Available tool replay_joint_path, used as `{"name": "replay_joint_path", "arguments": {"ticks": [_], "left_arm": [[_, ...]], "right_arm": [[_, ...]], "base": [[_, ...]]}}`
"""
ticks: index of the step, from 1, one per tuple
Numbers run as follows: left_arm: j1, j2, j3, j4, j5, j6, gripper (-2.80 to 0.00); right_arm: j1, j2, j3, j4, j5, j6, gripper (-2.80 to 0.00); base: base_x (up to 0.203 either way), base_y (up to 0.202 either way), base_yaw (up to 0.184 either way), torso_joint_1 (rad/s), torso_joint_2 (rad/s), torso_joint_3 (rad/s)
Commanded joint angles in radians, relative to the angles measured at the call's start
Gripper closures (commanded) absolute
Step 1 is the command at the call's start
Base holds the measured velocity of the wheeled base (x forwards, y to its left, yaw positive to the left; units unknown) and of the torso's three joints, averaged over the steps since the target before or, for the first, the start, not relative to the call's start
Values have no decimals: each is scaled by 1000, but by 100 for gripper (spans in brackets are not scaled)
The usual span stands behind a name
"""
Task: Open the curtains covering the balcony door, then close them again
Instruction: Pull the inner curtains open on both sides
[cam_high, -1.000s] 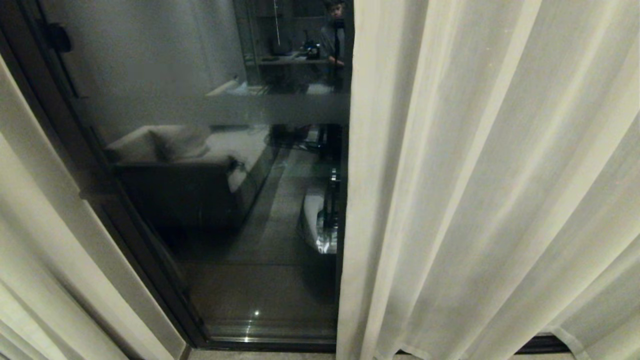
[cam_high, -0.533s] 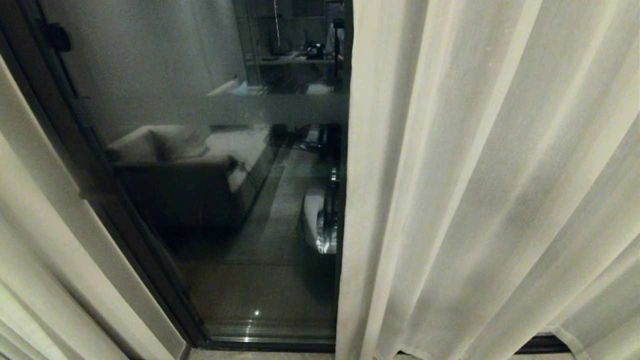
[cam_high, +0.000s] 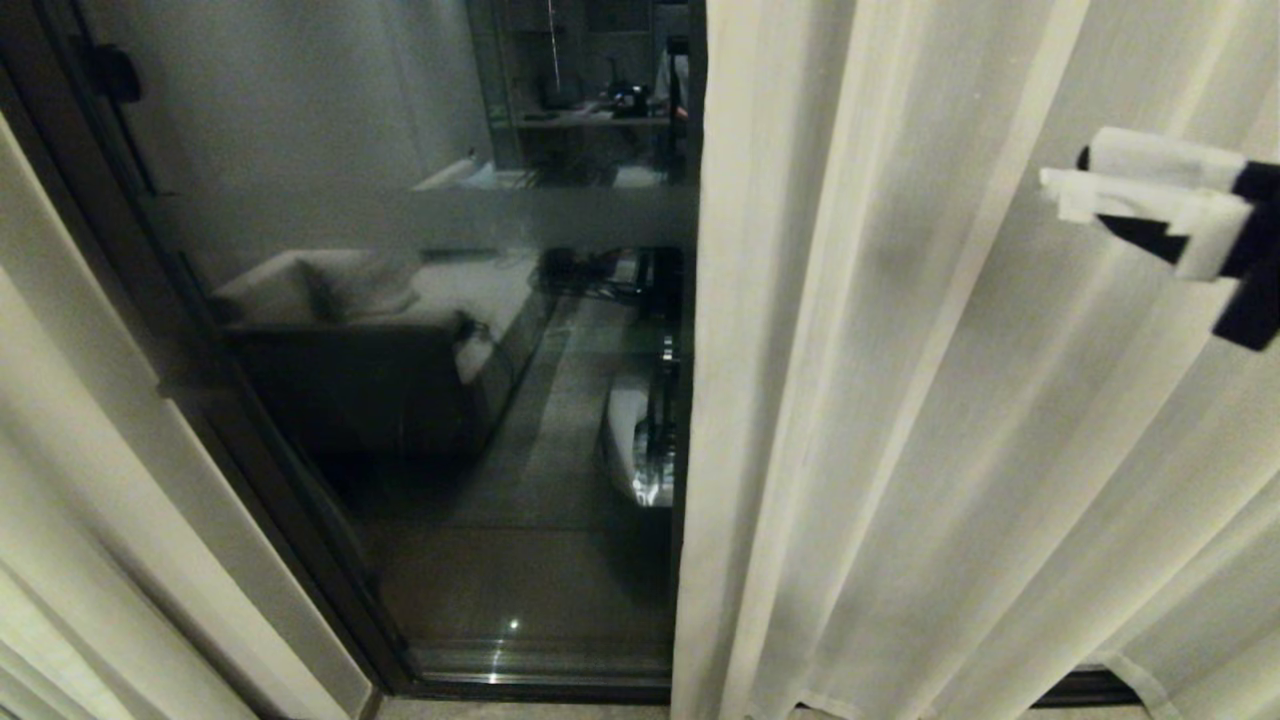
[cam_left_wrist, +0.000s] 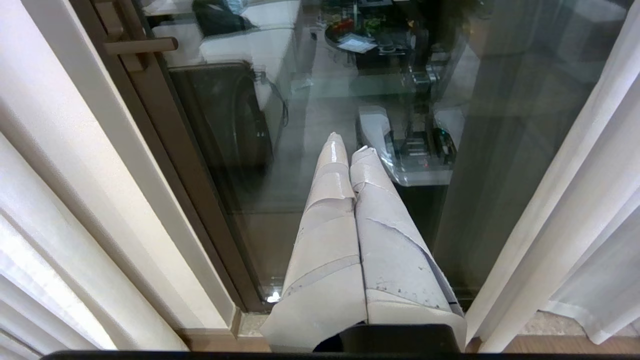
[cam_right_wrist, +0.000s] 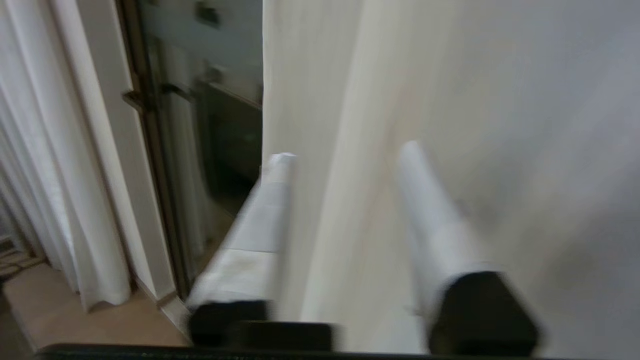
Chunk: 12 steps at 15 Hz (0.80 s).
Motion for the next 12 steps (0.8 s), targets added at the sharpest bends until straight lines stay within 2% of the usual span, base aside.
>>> {"name": "replay_joint_path", "arguments": {"ticks": [1, 9, 11, 12], "left_arm": [[0, -1, 0, 0, 1, 0, 0], [0, -1, 0, 0, 1, 0, 0], [0, -1, 0, 0, -1, 0, 0], [0, -1, 0, 0, 1, 0, 0]], "right_arm": [[27, 208, -108, -10, 8, 3, -280], [34, 509, -349, 2, 6, 5, -280], [34, 573, -411, 2, -14, 3, -280], [34, 608, -443, -1, -49, 2, -280]], "base": [[0, 0, 0, 0, 0, 0], [0, 0, 0, 0, 0, 0], [0, 0, 0, 0, 0, 0], [0, 0, 0, 0, 0, 0]]}}
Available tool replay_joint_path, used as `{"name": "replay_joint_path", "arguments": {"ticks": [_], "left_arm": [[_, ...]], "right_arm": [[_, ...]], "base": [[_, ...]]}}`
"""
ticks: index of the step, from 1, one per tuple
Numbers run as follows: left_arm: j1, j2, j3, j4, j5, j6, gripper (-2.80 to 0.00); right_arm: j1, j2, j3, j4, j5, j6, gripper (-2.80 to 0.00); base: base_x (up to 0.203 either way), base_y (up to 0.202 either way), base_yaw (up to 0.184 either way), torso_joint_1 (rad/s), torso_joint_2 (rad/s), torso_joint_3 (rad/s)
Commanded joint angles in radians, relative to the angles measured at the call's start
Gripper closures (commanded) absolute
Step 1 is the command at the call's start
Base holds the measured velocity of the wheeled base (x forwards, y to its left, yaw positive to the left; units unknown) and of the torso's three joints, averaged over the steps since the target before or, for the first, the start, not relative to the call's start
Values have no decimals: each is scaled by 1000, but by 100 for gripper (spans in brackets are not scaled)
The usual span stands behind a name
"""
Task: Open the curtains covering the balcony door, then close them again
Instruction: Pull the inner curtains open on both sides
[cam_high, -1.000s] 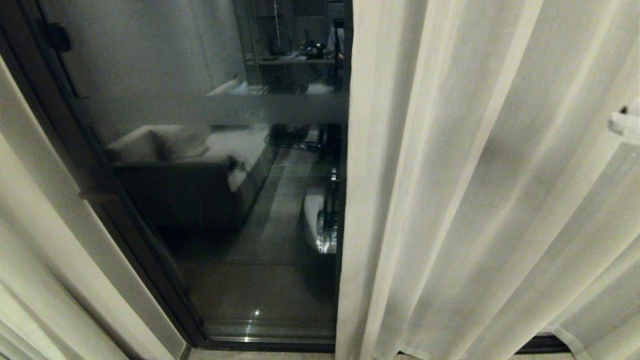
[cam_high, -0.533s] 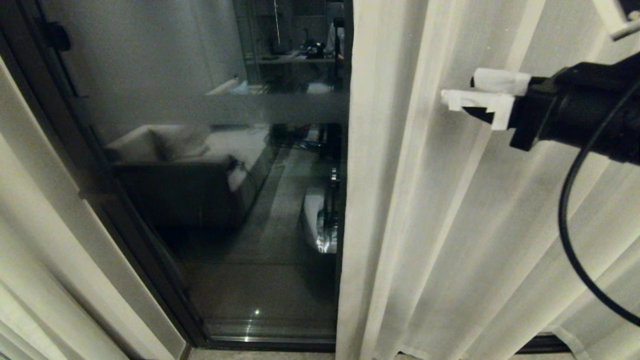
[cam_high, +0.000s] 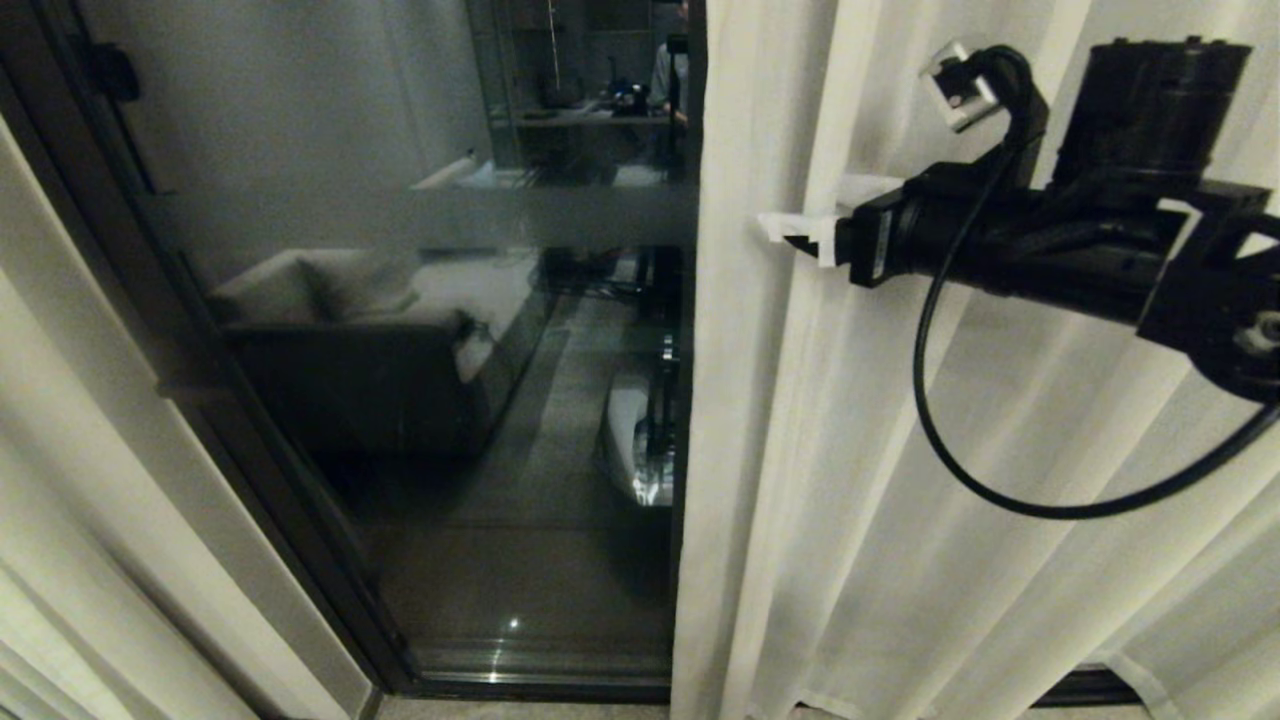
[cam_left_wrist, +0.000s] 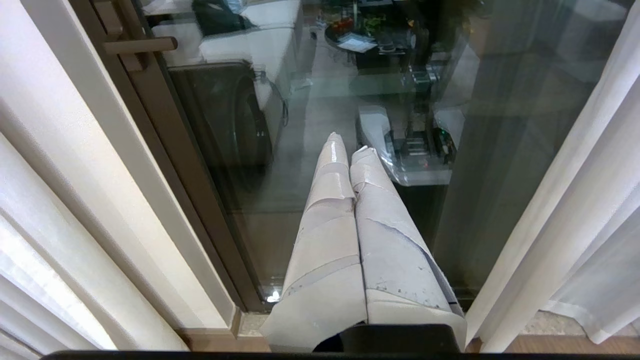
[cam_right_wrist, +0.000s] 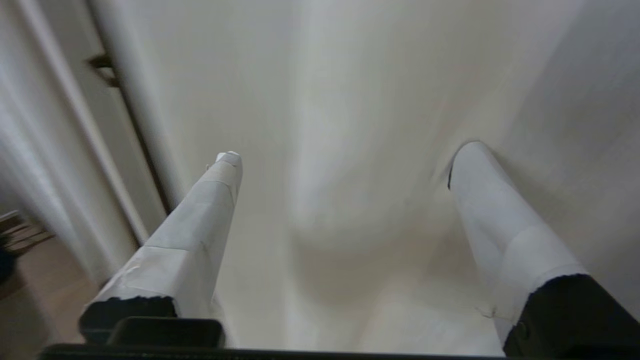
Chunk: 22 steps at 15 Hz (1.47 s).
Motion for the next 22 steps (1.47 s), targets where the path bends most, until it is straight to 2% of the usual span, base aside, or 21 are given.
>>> {"name": "replay_joint_path", "arguments": {"ticks": [1, 6, 8, 10, 11, 14, 18, 22], "left_arm": [[0, -1, 0, 0, -1, 1, 0], [0, -1, 0, 0, 1, 1, 0], [0, -1, 0, 0, 0, 1, 0], [0, -1, 0, 0, 1, 1, 0], [0, -1, 0, 0, 1, 1, 0], [0, -1, 0, 0, 1, 1, 0], [0, -1, 0, 0, 1, 1, 0], [0, -1, 0, 0, 1, 1, 0]], "right_arm": [[0, 109, -81, -7, -87, -3, -280], [0, 191, -225, -4, -395, -6, -280], [-1, 193, -235, -8, -468, -6, -280], [-1, 187, -237, -18, -494, -6, -280], [-1, 177, -236, -18, -496, -6, 0], [-4, 123, -221, -11, -496, -5, 0], [-11, 32, -118, -15, -498, 18, 0], [-84, -52, -2, -19, -518, 59, 0]], "base": [[0, 0, 0, 0, 0, 0], [0, 0, 0, 0, 0, 0], [0, 0, 0, 0, 0, 0], [0, 0, 0, 0, 0, 0], [0, 0, 0, 0, 0, 0], [0, 0, 0, 0, 0, 0], [0, 0, 0, 0, 0, 0], [0, 0, 0, 0, 0, 0]]}}
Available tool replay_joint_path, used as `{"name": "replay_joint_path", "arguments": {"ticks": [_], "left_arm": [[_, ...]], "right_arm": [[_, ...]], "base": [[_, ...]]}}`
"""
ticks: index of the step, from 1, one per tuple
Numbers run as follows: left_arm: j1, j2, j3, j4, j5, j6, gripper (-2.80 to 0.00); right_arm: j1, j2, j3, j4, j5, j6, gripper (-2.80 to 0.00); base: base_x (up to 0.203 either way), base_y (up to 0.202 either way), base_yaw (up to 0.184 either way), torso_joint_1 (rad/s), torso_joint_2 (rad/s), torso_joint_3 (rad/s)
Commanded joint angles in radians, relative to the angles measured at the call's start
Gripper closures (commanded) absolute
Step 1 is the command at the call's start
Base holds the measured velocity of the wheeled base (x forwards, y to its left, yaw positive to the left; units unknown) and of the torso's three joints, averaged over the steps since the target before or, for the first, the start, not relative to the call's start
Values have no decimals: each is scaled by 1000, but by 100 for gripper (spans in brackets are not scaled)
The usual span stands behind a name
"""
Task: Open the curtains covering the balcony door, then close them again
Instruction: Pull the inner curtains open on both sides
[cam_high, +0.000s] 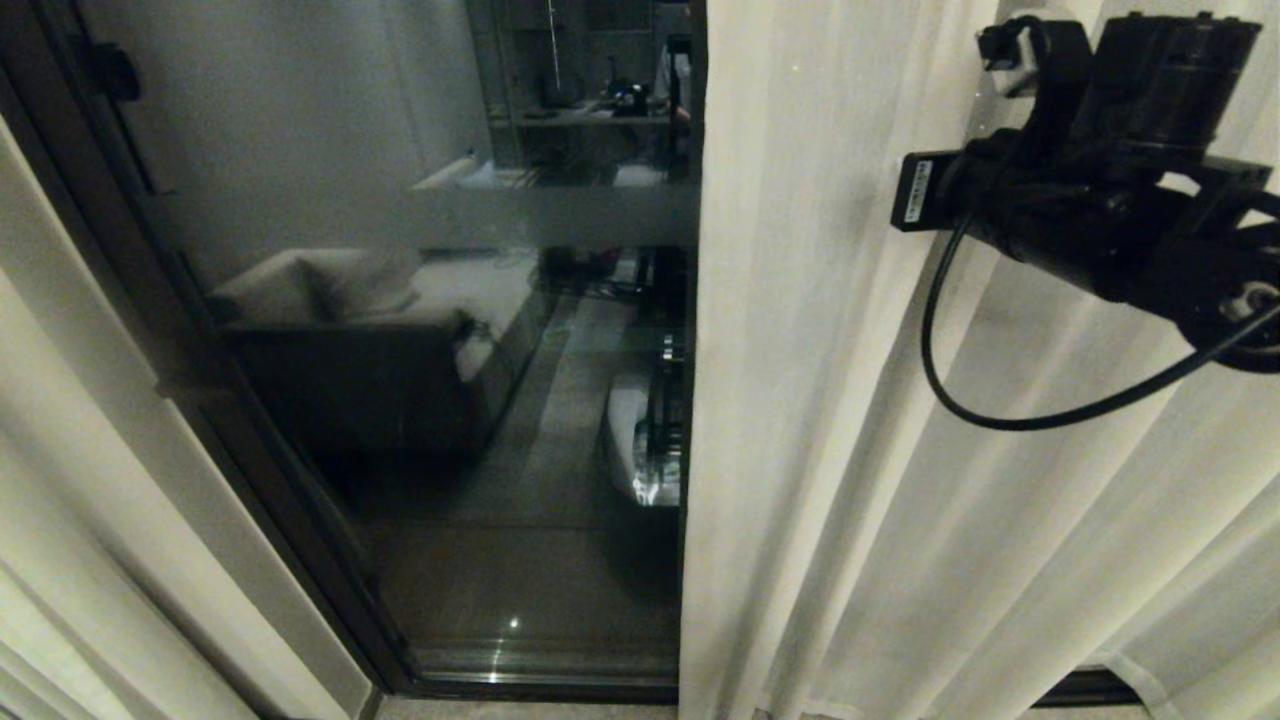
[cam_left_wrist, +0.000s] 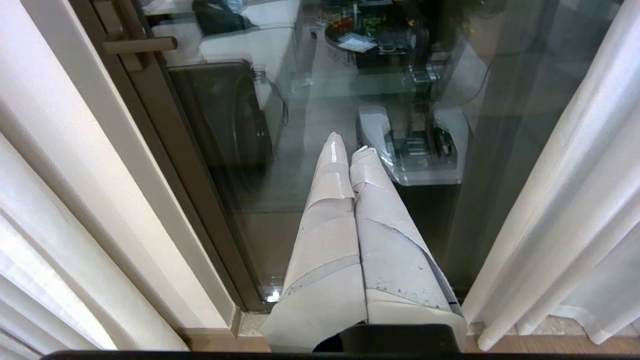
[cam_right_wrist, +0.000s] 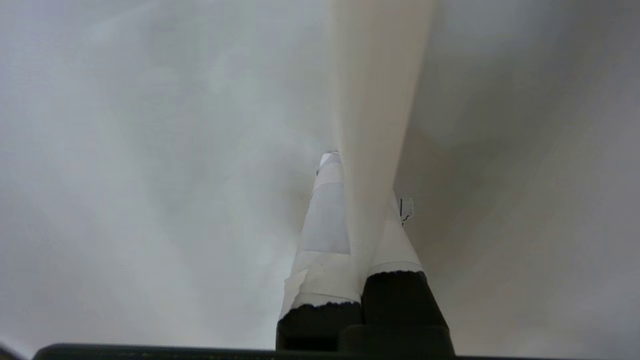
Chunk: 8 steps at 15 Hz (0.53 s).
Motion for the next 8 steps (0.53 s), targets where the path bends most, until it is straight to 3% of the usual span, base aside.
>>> {"name": "replay_joint_path", "arguments": {"ticks": [1, 8], "left_arm": [[0, -1, 0, 0, 1, 0, 0], [0, -1, 0, 0, 1, 0, 0]], "right_arm": [[-54, -79, 73, -7, -3, 6, 0], [-207, -154, 192, -60, 1, 53, 0]], "base": [[0, 0, 0, 0, 0, 0], [0, 0, 0, 0, 0, 0]]}}
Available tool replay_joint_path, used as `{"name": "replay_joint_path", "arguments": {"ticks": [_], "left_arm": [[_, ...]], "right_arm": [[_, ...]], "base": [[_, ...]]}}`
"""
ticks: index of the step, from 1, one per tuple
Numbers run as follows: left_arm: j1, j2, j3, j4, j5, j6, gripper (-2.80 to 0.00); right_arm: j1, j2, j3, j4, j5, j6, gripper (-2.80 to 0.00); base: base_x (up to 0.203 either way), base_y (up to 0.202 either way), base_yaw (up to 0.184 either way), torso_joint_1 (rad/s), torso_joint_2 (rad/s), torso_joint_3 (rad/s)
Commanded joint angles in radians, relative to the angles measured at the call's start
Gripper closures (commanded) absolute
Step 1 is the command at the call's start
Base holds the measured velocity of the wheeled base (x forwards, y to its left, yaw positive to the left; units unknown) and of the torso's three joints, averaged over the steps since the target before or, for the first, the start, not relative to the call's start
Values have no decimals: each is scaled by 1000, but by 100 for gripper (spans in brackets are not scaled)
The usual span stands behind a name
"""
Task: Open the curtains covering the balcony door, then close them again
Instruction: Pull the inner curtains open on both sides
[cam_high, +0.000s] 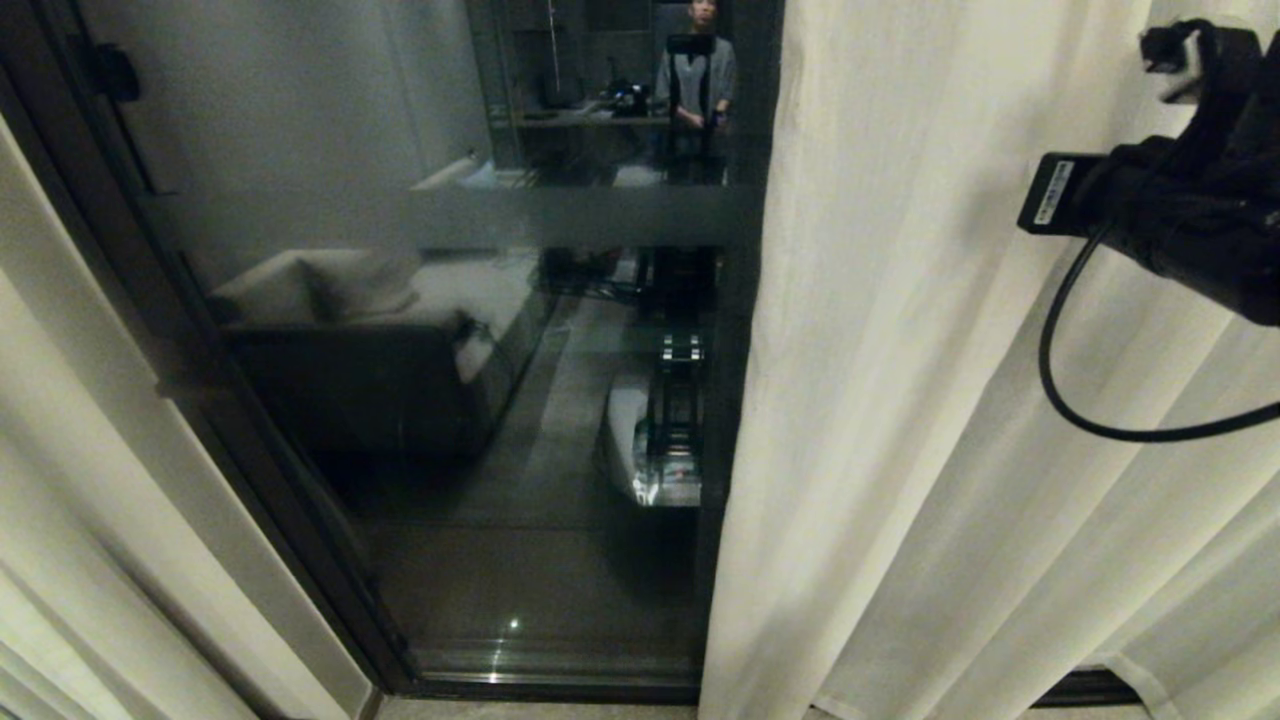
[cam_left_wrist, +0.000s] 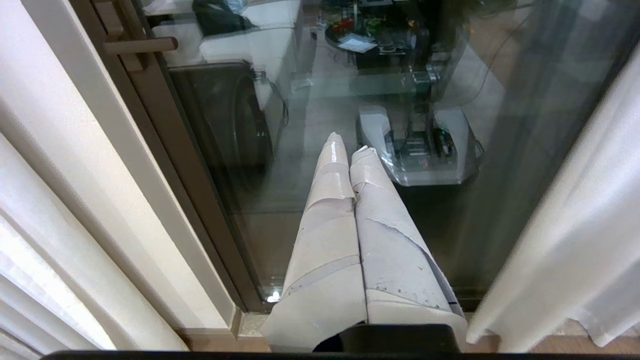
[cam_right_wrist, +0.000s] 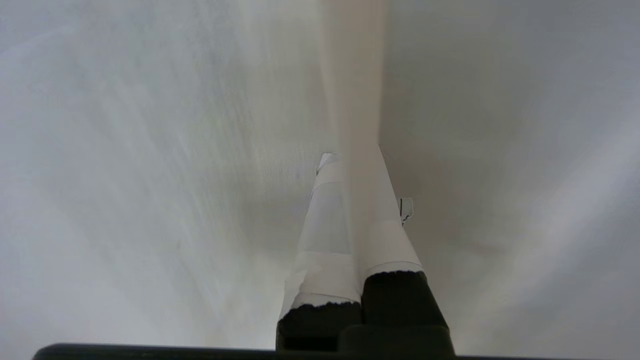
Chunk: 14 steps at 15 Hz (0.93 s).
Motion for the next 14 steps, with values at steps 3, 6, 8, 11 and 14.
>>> {"name": "replay_joint_path", "arguments": {"ticks": [3, 6, 8, 11, 14], "left_arm": [[0, 0, 0, 0, -1, 0, 0], [0, 0, 0, 0, 0, 0, 0], [0, 0, 0, 0, 0, 0, 0], [0, 0, 0, 0, 0, 0, 0], [0, 0, 0, 0, 0, 0, 0]], "right_arm": [[-66, -18, 15, -24, 5, 9, 0], [-66, -18, 15, -24, 5, 8, 0], [-66, -16, 24, -24, 7, 9, 0], [-92, 6, 30, -77, 7, 19, 0], [-182, 11, 38, -96, 42, 20, 0]], "base": [[0, 0, 0, 0, 0, 0], [0, 0, 0, 0, 0, 0], [0, 0, 0, 0, 0, 0], [0, 0, 0, 0, 0, 0], [0, 0, 0, 0, 0, 0]]}}
